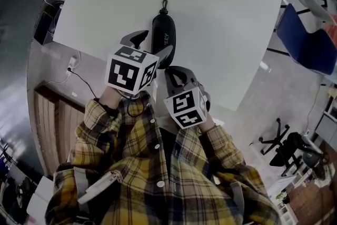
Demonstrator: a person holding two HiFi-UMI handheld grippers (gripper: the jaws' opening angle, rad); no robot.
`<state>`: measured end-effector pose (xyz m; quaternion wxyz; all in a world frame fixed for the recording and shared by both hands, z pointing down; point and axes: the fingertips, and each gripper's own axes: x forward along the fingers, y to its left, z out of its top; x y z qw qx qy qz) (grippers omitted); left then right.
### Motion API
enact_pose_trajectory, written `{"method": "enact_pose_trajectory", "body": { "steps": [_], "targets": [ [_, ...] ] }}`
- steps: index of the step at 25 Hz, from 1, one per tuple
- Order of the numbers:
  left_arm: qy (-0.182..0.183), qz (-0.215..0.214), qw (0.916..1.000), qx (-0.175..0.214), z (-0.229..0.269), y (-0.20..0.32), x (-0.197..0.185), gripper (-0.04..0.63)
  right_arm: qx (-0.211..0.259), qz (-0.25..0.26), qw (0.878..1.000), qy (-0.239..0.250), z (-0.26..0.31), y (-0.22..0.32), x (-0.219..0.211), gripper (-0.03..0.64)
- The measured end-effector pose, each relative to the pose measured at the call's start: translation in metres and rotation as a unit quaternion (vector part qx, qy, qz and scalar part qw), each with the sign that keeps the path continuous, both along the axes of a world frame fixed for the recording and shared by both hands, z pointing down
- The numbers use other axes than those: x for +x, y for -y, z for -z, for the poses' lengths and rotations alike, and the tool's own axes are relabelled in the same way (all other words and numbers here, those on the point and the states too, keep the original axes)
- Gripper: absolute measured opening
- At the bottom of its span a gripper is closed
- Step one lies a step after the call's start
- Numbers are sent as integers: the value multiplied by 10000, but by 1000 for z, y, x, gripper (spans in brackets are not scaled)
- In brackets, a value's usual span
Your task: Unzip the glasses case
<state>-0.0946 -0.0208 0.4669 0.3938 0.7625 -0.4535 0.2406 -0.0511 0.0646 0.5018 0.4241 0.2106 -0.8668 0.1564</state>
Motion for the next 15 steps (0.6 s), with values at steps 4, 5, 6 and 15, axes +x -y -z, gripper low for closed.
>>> {"method": "enact_pose_trajectory", "body": {
  "steps": [4,5,6,15],
  "targets": [
    [-49,-67,10000,-27,-4,-3,6,299,-6,-56,10000,32,-1,0,-1,-2],
    [-23,-95,9999,-51,-3,-3,7,283,3,-73,10000,42,0,1,0,-2],
    [43,-160,9999,-48,-3,-3,9,282,12,-85,10000,44,0,2,1,-2],
    [200,-432,9988,68,-3,-4,11,281,248,287,9992,-82,0,4,7,-2]
  ]
}}
